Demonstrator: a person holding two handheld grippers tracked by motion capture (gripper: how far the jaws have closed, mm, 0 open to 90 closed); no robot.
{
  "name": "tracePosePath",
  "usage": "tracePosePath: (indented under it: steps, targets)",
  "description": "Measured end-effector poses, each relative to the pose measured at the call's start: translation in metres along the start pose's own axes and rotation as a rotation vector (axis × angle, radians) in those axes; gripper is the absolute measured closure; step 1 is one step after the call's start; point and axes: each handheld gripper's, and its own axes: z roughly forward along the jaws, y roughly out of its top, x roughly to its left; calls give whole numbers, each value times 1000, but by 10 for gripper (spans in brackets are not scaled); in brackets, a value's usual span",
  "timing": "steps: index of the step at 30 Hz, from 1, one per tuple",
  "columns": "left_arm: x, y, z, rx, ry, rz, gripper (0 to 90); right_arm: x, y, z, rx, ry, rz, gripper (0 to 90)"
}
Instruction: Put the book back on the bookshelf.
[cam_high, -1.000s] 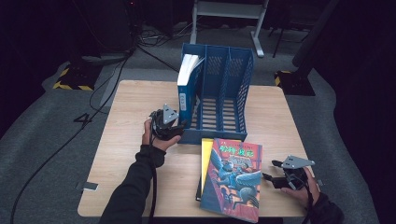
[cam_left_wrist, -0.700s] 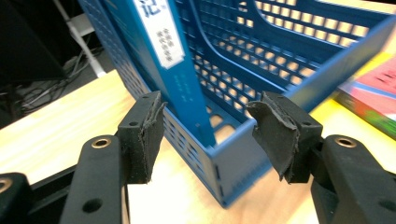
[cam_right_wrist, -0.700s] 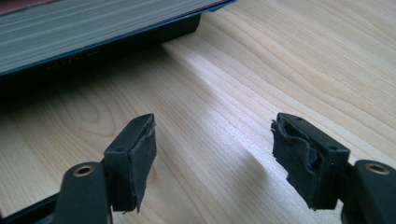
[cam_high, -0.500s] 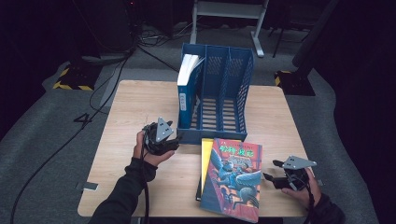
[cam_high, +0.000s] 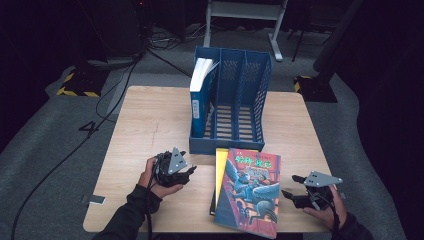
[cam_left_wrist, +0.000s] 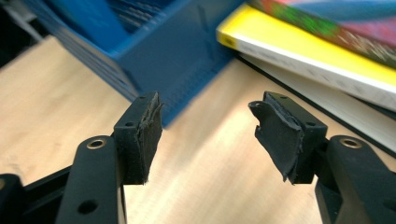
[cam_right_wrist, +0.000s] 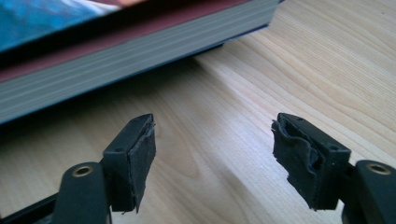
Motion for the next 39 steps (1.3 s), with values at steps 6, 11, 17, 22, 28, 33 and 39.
tracePosePath:
  steps: [6,11,17,22,28,33,39]
  targets:
    - [-14,-13,4,45,-62,24,378,9,3,-7,-7,21,6,300]
    - [-25,-25,9,70,-117,16,366,18,6,-12,-16,44,-1,295]
    - [-35,-36,15,107,-207,13,346,30,12,-15,-16,80,-26,273]
    - [-42,-39,17,123,-238,23,339,33,16,-19,-7,85,-23,278]
    - [-43,-40,20,124,-251,8,327,37,21,-27,-34,99,-14,280]
    - [-41,-43,24,109,-303,-23,307,38,26,-32,-29,81,-34,281]
    - [-43,-44,25,96,-305,-26,283,34,30,-42,-82,93,19,284]
